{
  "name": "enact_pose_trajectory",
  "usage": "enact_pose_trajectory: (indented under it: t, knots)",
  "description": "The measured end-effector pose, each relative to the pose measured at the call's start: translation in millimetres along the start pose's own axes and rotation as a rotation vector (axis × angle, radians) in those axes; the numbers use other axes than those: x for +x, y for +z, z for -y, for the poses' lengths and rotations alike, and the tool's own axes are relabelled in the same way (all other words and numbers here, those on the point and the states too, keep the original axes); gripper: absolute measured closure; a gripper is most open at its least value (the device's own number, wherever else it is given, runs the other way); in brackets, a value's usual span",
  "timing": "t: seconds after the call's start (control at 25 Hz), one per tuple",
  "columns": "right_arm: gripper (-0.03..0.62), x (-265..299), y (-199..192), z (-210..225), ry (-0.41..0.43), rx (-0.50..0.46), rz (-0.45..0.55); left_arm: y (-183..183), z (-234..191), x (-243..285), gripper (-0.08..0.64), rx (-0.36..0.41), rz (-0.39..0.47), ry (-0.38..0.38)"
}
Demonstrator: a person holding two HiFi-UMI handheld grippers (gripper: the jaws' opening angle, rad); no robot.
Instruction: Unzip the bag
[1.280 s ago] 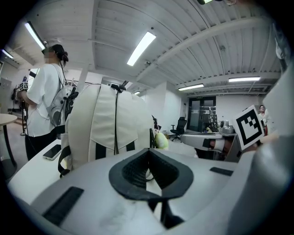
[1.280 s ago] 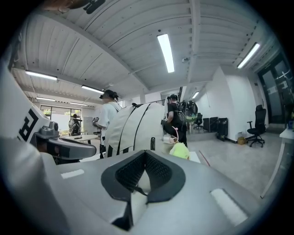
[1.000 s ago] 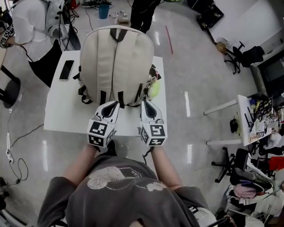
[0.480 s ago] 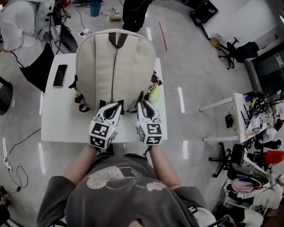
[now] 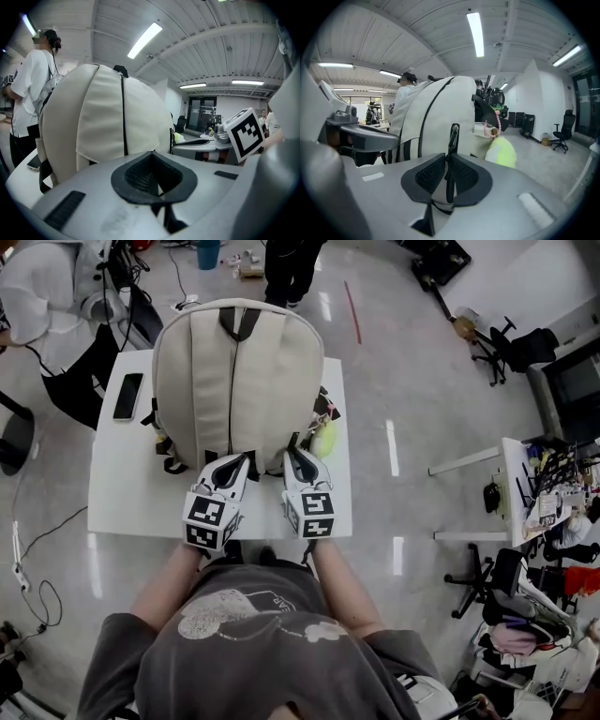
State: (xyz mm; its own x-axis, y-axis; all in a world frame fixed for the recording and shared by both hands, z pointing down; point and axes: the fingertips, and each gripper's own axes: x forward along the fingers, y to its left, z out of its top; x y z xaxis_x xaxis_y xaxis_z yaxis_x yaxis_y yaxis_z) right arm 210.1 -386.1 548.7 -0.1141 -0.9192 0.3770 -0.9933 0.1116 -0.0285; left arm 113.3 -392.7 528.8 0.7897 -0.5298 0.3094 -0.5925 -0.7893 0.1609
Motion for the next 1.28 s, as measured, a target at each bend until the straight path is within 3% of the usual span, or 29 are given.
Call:
enact_pose_trajectory:
  t: [0.52,1.28]
  knots:
    - [0.555,-6.0,-13.1,-2.9,0.098,0.003,-0.01,-2.2,6.8,6.5,0.554,-0.009,-0.014,0.066]
    - [0.555,12.2,-123.0,2.5,0.11,0.065,-0.251,-58.1,-6.1,16.6,0.554,-0.027,-0.123,0.114]
